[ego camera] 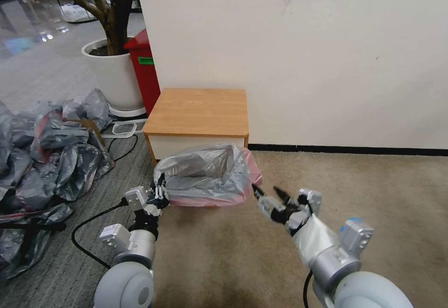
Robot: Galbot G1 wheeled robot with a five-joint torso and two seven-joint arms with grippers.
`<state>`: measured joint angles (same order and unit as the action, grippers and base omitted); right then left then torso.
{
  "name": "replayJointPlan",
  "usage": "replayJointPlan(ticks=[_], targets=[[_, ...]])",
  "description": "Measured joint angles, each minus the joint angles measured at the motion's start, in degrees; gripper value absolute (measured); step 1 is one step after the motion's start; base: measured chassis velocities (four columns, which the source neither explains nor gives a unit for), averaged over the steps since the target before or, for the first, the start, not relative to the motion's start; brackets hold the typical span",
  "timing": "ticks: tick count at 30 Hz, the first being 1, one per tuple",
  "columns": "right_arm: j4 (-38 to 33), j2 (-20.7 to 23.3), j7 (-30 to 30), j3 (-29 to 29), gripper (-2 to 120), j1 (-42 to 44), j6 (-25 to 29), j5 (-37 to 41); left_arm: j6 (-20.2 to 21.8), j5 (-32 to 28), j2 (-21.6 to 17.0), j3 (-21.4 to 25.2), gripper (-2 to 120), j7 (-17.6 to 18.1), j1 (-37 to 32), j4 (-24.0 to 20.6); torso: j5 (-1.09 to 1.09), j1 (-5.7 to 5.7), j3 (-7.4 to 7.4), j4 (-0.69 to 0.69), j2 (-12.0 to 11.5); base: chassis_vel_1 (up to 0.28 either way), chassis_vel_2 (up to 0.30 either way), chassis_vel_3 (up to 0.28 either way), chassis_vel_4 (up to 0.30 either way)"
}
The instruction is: Pick up the garbage bag from the table and place it over the trash can.
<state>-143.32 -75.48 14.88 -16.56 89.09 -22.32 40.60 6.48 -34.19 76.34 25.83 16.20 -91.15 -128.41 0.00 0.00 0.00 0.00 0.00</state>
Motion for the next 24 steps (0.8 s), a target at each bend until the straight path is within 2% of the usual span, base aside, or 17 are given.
replayJointPlan(ticks=[2,4,7,9,20,23,24], targets=[[0.6,-1.5,-2.3,0.9,96,-0.8,3.4,-1.5,0.1,-0.2,-0.1,0.1,9,0.0,-0.2,-0.5,-0.02,0.00,0.00,0.00,0.0,0.000,0.000,0.000,0.000],[1.2,-2.0,-3.0,1.1,99,-1.0,4.3,-2.1,0.1,-0.2,-0.1,0.1,9,0.0,-0.3,-0.6,-0.02,0.00,0.01,0.00,0.0,0.000,0.000,0.000,0.000],[7.5,-4.9,-8.1,2.8,100,-2.2,10.8,-7.3,0.2,-0.2,0.1,-0.1,9,0.0,-0.5,-1.3,0.00,0.00,0.00,0.00,0.0,0.000,0.000,0.000,0.000],[10.2,-6.6,-9.7,3.5,100,-2.9,12.7,-9.2,0.2,-0.1,0.2,-0.2,9,0.0,-0.6,-1.6,-0.01,0.00,0.00,0.00,0.0,0.000,0.000,0.000,0.000],[13.1,-10.2,-8.2,3.9,96,-3.7,13.2,-8.4,0.2,0.0,0.7,-0.7,9,0.0,-1.0,-2.1,-0.01,0.00,0.00,0.00,0.0,0.000,0.000,0.000,0.000],[14.0,-11.1,-7.5,3.5,84,-4.2,13.4,-6.9,0.2,0.1,0.9,-1.2,9,-0.1,-1.0,-2.4,0.00,0.00,0.00,0.00,0.0,0.000,0.000,0.000,0.000],[14.0,-11.1,-7.5,3.5,84,-4.2,13.4,-6.9,0.2,0.1,0.9,-1.2,9,-0.1,-1.0,-2.4,0.00,0.00,0.00,0.00,0.0,0.000,0.000,0.000,0.000]])
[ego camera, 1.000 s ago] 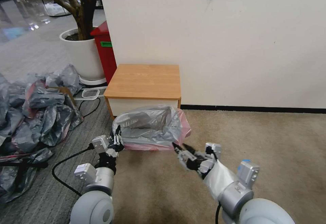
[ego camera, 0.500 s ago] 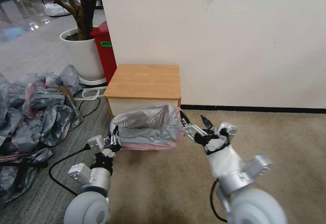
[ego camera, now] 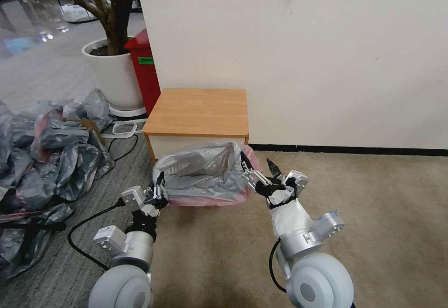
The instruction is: Pick up the garbage bag from the table and place it over the trash can.
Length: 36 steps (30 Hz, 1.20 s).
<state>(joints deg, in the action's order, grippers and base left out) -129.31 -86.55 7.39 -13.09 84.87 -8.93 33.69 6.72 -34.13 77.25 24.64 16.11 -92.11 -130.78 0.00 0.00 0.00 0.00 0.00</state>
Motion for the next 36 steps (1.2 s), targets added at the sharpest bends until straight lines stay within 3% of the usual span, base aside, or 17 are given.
replayJointPlan(ticks=[7,12,15,22,24,36], targets=[[0.2,-0.4,0.3,-0.2,55,0.2,0.2,1.0,0.0,0.0,0.3,-0.5,9,0.0,0.1,-0.1,0.00,0.00,0.00,0.00,0.0,0.000,0.000,0.000,0.000],[0.3,-0.5,0.3,-0.2,41,0.2,0.3,1.1,0.0,-0.1,0.4,-0.5,9,0.0,0.1,-0.2,0.00,0.00,0.00,0.00,0.0,0.000,0.000,0.000,0.000],[0.3,-0.4,0.3,-0.2,25,0.3,0.5,1.1,0.1,-0.2,0.5,-0.6,9,0.1,0.1,-0.4,0.00,0.00,0.00,0.00,0.0,0.000,0.000,0.000,0.000],[0.3,-0.2,0.2,-0.4,10,0.7,1.1,1.2,0.1,-0.2,0.8,-1.2,9,0.2,0.1,-0.6,0.00,0.00,0.00,0.00,0.0,0.000,0.000,0.000,0.000],[0.3,-0.1,0.2,-0.4,0,0.8,1.2,1.2,0.1,-0.2,0.9,-1.5,9,0.3,0.2,-0.8,0.00,0.00,0.00,0.00,0.0,0.000,0.000,0.000,0.000],[-0.5,-0.2,0.2,-0.8,0,0.4,1.3,1.9,0.2,-0.2,1.0,-1.7,9,0.4,-0.1,-1.5,0.01,0.00,0.00,0.00,0.0,0.000,0.000,0.000,0.000]])
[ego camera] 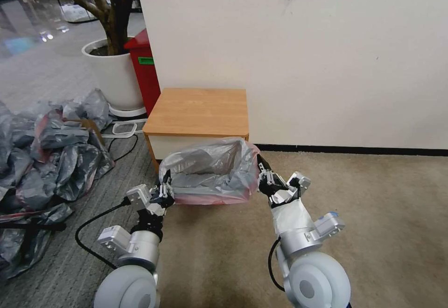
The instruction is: Pick up the garbage bag from the table and place it over the trash can.
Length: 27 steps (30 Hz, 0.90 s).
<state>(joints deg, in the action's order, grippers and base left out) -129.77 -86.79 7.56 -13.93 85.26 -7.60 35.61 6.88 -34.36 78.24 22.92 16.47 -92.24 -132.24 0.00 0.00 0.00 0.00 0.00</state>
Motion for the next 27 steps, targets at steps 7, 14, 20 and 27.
replayJointPlan(ticks=[7,14,20,27], targets=[[-0.3,0.8,0.9,-1.2,0,-1.8,-0.8,1.2,0.0,0.0,0.0,-0.3,9,-0.2,-0.4,-0.1,0.00,0.00,0.00,0.00,0.0,0.000,0.000,0.000,0.000],[0.5,3.0,3.7,-2.9,0,-4.3,-3.2,4.3,0.0,-1.0,0.0,-0.3,9,-2.0,-0.7,-0.4,0.00,0.00,0.00,0.00,0.0,0.000,0.000,0.000,0.000],[0.4,4.2,4.5,-3.7,0,-4.6,-5.6,7.3,-0.1,-2.2,0.0,0.7,9,-3.3,-1.2,-0.4,0.00,0.00,0.00,0.00,0.0,0.000,0.000,0.000,0.000],[-0.3,6.1,4.9,-4.9,0,-3.7,-11.3,13.2,0.0,-5.6,-0.1,1.5,9,-3.5,-1.0,-0.7,0.00,0.00,0.00,0.00,0.0,0.000,0.000,0.000,0.000]])
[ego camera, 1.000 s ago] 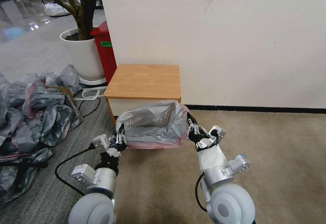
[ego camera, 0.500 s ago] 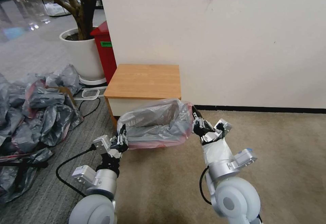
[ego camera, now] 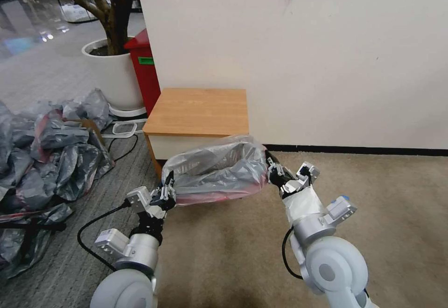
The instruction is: Pick up the garbage bag from the table and place it over the trash can.
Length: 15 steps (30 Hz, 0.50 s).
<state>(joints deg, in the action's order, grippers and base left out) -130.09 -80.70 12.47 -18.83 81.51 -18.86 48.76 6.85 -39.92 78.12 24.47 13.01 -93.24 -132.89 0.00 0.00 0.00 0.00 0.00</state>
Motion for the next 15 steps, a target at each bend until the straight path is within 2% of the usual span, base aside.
replayJointPlan(ticks=[8,15], targets=[[-0.4,1.1,-0.2,0.2,0,1.2,-1.7,2.3,1.3,-3.2,-0.1,1.0,9,0.3,0.4,0.0,0.00,0.00,0.00,0.00,0.0,0.000,0.000,0.000,0.000],[3.5,1.0,-3.9,0.9,0,0.2,1.7,-2.0,3.6,-7.0,-0.4,1.3,9,1.2,0.7,-1.2,-0.01,0.00,0.00,0.00,0.0,0.000,0.000,0.000,0.000]])
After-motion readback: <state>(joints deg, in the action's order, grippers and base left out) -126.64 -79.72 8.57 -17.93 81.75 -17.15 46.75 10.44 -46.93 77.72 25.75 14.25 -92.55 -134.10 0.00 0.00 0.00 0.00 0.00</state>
